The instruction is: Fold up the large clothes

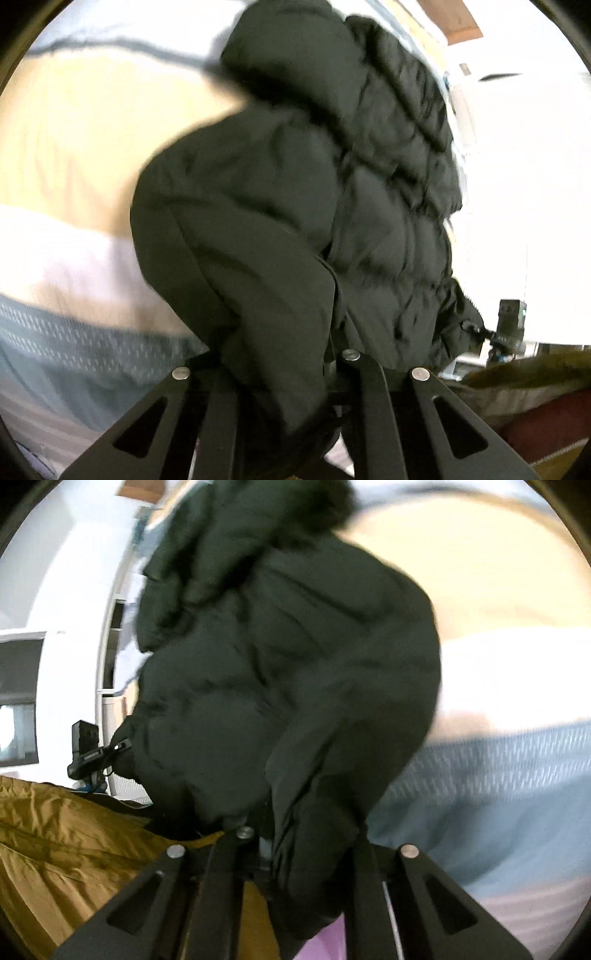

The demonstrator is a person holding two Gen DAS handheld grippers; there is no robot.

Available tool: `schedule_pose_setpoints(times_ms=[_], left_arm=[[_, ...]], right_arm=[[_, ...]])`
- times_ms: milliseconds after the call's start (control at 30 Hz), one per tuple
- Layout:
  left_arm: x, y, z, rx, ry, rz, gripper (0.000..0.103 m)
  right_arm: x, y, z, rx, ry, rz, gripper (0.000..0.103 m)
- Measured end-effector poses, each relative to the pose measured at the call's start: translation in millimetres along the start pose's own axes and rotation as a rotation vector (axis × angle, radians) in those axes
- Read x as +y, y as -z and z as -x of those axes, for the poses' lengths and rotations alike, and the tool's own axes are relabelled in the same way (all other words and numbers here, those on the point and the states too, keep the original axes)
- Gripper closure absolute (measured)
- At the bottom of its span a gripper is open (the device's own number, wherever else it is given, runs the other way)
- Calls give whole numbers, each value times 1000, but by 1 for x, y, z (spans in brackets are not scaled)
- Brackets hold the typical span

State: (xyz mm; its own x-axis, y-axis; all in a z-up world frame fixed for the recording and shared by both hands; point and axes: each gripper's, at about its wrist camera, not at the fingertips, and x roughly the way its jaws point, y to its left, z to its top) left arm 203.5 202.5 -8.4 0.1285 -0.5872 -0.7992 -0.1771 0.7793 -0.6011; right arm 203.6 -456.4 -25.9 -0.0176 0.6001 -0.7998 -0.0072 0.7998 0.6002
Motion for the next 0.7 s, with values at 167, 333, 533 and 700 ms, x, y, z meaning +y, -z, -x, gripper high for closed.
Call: schedule_pose_setpoints(times_ms=[167,333,533,700], left_arm=[[-13,-38,15,-65,-20,-29,91],[-26,-91,18,-119,-50,-27,91],[-42,-154,10,-156,-102,-22,91],[-41,-193,17,-206,-131,31,91]], right_arm=[[13,-43,28,-89,26,77,94],[25,-92,49,-170,87,119,94],[44,-149,65,-272,196,111,94],[49,-191,78,-347,277,55,94]])
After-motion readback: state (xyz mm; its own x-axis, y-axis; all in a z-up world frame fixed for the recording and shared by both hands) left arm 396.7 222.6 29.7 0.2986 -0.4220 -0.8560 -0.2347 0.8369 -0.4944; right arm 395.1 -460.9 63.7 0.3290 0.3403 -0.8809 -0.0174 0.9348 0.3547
